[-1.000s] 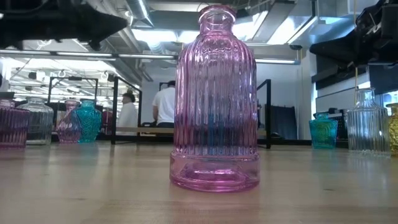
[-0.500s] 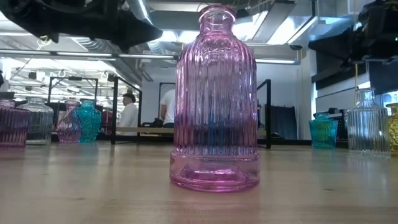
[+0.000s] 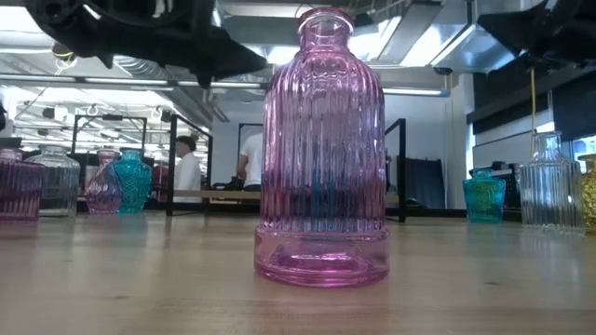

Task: Sort vases onto shelf
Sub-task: Put the middle blue vase on the shelf

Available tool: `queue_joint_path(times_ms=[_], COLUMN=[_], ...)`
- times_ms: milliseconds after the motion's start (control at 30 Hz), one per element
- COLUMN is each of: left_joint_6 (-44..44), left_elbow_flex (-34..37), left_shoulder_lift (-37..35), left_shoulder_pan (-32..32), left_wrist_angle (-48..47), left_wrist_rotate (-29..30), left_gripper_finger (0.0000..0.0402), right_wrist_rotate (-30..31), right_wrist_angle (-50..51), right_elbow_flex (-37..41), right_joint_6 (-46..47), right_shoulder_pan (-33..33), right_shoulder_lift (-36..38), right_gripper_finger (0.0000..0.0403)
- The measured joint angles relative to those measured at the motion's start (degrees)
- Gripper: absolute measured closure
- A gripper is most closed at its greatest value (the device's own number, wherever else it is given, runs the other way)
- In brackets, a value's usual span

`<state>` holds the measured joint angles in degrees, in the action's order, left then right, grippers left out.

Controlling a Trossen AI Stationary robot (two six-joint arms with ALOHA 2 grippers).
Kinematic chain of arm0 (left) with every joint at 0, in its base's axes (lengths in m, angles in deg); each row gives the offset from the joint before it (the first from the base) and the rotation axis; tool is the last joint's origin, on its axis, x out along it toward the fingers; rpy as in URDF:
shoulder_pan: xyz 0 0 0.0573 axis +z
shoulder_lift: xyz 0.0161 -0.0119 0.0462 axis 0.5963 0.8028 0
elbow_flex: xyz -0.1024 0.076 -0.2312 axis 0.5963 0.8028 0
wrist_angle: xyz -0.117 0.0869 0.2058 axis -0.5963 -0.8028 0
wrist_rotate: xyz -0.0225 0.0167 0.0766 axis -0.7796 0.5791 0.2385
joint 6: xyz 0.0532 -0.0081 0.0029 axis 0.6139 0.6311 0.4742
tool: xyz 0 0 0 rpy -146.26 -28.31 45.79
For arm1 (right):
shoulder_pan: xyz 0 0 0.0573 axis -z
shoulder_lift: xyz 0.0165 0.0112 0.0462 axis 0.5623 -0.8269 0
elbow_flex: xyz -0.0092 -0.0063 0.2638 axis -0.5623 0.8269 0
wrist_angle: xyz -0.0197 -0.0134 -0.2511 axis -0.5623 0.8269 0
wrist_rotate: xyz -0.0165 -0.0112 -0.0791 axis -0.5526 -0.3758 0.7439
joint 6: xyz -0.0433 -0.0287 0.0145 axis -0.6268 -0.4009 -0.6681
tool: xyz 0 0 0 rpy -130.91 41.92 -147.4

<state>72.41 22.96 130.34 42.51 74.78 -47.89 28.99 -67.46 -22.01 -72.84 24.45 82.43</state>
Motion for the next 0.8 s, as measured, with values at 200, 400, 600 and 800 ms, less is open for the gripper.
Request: queue_joint_path(times_ms=[200, 400, 600, 800], left_joint_6=[-0.7, -3.9, -5.3, -6.5], left_elbow_flex=[-7.0, -18.7, -27.5, -34.0], left_shoulder_lift=[5.7, 10.9, 15.0, 19.5], left_shoulder_pan=[0.2, -1.0, -4.2, -7.2], left_wrist_angle=[-6.5, -24.2, -35.0, -37.6], left_wrist_rotate=[-0.6, -0.4, 0.5, 1.1], left_gripper_finger=[0.0263, 0.0213, 0.0209, 0.0211], right_wrist_rotate=[-1.9, -3.7, -8.8, -11.4], right_wrist_angle=[-3.3, -1.6, -2.1, -1.9], right_elbow_flex=[-4.4, -9.4, -13.4, -13.7], right_joint_6=[-5.5, -5.8, -6.1, -2.9], right_shoulder_pan=[4.5, 9.5, 12.1, 12.0], right_shoulder_lift=[-2.4, -8.8, -12.8, -12.9], right_gripper_finger=[0.0395, 0.035, 0.0269, 0.0226])
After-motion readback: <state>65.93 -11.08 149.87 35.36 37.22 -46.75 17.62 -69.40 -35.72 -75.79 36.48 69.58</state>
